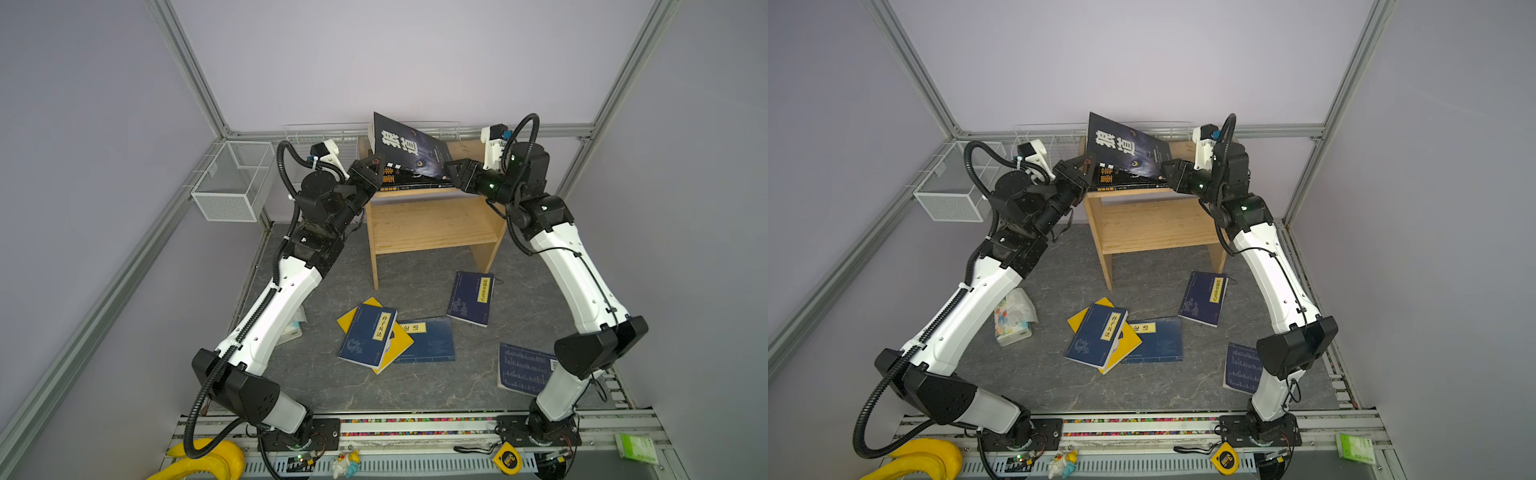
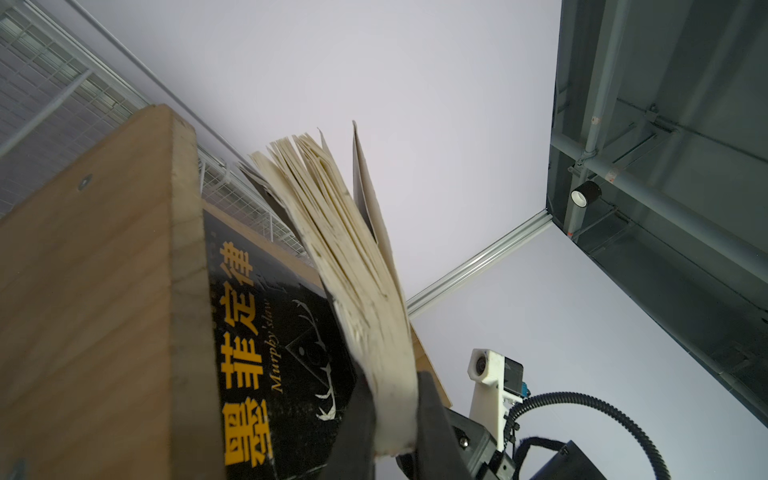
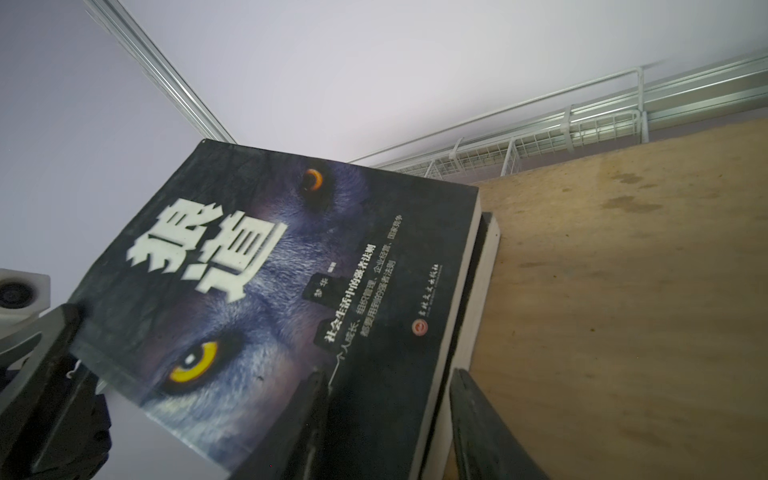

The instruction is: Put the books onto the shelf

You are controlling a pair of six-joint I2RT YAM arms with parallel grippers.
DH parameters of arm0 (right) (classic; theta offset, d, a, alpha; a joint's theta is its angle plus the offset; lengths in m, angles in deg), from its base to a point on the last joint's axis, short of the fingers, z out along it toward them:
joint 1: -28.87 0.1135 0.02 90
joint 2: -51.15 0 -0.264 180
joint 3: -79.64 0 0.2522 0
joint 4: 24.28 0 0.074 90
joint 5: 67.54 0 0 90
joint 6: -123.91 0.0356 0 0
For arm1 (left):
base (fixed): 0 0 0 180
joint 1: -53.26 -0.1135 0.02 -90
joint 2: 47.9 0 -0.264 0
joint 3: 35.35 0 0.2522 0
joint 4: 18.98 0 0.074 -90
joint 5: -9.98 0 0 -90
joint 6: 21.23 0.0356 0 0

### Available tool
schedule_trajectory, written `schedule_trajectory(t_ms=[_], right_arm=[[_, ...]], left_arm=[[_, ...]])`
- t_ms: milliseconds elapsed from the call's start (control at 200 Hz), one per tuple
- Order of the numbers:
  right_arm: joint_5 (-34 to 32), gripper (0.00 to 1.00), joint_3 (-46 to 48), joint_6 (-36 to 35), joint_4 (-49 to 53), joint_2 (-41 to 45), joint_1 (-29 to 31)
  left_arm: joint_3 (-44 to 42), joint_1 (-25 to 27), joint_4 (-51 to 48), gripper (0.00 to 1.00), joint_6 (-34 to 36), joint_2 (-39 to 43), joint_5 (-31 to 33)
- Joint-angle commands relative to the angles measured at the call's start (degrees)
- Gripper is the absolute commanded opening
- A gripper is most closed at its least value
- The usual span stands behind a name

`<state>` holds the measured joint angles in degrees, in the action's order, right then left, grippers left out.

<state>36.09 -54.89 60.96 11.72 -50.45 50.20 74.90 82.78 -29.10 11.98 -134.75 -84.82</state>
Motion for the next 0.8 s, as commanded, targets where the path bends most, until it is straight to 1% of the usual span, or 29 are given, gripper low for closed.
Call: schedule_trajectory(t_ms=[0,315,480,665,795], right_arm=[[-2.02,0.50,-0.08,-1.91,3.69,-2.07,0.51],[-3.58,0.46,0.20,-3.10,4.43,-2.15,0.74],[-5.50,0.44,3.09,-3.43,3.65,-0.84,0.87],[-6.03,0.43,3.67,-3.58,3.71,-0.71,0.98],[-6.07,0.43,4.39,-3.40,3.56,-0.71,1.48]], left_arm=[[-0.90,-0.21,1.63,0.00,0.10,0.36,-1.09],[-1.38,-0.24,-0.22,0.00,1.03,1.29,-0.19],[-3.33,-0.25,-1.16,0.16,1.41,2.92,0.99],[-5.03,-0.34,-4.05,0.33,2.29,4.97,1.79],[-4.85,-1.21,-7.76,0.48,3.21,6.23,2.42]])
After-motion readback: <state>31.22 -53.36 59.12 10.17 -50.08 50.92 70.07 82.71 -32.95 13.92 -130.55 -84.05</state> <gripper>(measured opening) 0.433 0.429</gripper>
